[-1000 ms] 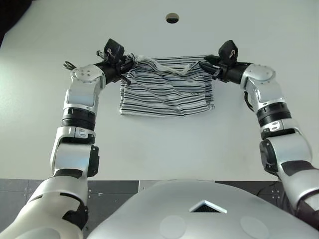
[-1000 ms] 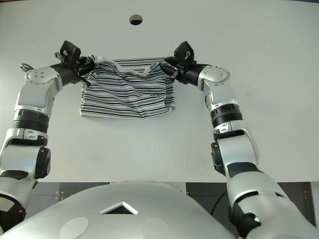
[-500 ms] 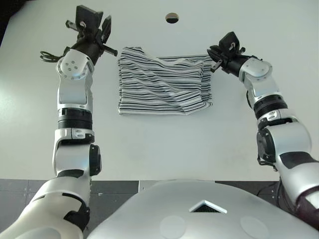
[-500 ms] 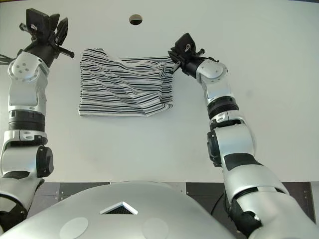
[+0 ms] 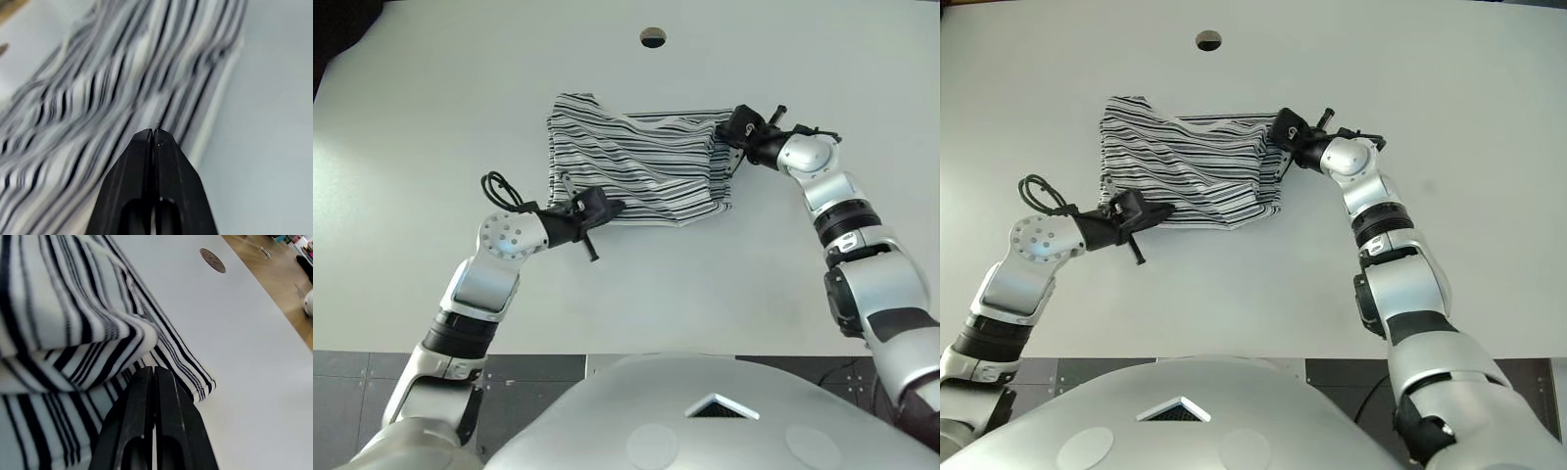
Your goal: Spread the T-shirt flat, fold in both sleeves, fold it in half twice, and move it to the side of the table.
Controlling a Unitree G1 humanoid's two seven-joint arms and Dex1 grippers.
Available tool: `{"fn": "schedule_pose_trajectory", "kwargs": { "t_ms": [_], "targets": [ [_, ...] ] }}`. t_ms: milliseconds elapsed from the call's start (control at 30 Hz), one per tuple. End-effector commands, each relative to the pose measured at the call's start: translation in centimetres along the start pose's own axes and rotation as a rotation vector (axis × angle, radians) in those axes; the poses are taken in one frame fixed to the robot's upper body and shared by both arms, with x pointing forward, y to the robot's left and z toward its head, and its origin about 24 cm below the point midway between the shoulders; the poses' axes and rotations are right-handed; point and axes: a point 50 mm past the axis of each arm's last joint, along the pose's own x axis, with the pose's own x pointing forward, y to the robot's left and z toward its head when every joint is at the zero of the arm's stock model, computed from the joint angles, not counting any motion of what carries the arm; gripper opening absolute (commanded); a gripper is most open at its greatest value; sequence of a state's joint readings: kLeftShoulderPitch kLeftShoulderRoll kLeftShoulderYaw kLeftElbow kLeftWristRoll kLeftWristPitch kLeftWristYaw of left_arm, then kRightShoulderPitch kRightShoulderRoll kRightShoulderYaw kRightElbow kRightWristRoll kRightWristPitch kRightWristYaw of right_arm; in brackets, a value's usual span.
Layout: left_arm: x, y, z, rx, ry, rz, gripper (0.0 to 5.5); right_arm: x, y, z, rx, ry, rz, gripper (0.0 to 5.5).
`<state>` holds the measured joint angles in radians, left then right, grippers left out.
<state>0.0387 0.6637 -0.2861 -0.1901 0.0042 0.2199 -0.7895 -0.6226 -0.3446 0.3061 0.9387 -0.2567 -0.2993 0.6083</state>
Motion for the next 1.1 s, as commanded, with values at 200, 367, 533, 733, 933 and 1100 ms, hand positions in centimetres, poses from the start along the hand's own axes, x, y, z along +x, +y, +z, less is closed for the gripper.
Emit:
{"fn": "schedule_pose_trajectory", "kwargs": {
  "t_ms": [200, 367, 533, 733, 933, 1100],
  "targets": [
    [-1.9, 1.2, -1.7, 0.093, 0.212, 0.024, 0.11, -5.2, 6.2, -2.1, -0.131, 0.081, 0.27, 0.1],
    [-2.8, 2.9, -1.6, 0.176, 0.274, 0.036, 0.11, -8.2, 10.7, 0.2, -0.184, 0.036, 0.435, 0.1],
    [-2.6, 5.2, -1.3, 0.263, 0.295, 0.069, 0.11, -9.7, 15.1, 2.9, -0.199, -0.051, 0.587, 0.1],
    [0.3, 7.5, -0.4, 0.354, 0.271, 0.11, 0.11, -10.3, 17.9, 6.0, -0.152, -0.183, 0.673, 0.1],
    [2.5, 8.0, -0.3, 0.364, 0.243, 0.122, 0.11, -12.0, 15.8, 8.0, -0.06, -0.287, 0.63, 0.1],
    [3.6, 8.2, -0.9, 0.352, 0.248, 0.117, 0.11, -14.4, 12.6, 10.8, -0.008, -0.47, 0.574, 0.1]
  ]
}}
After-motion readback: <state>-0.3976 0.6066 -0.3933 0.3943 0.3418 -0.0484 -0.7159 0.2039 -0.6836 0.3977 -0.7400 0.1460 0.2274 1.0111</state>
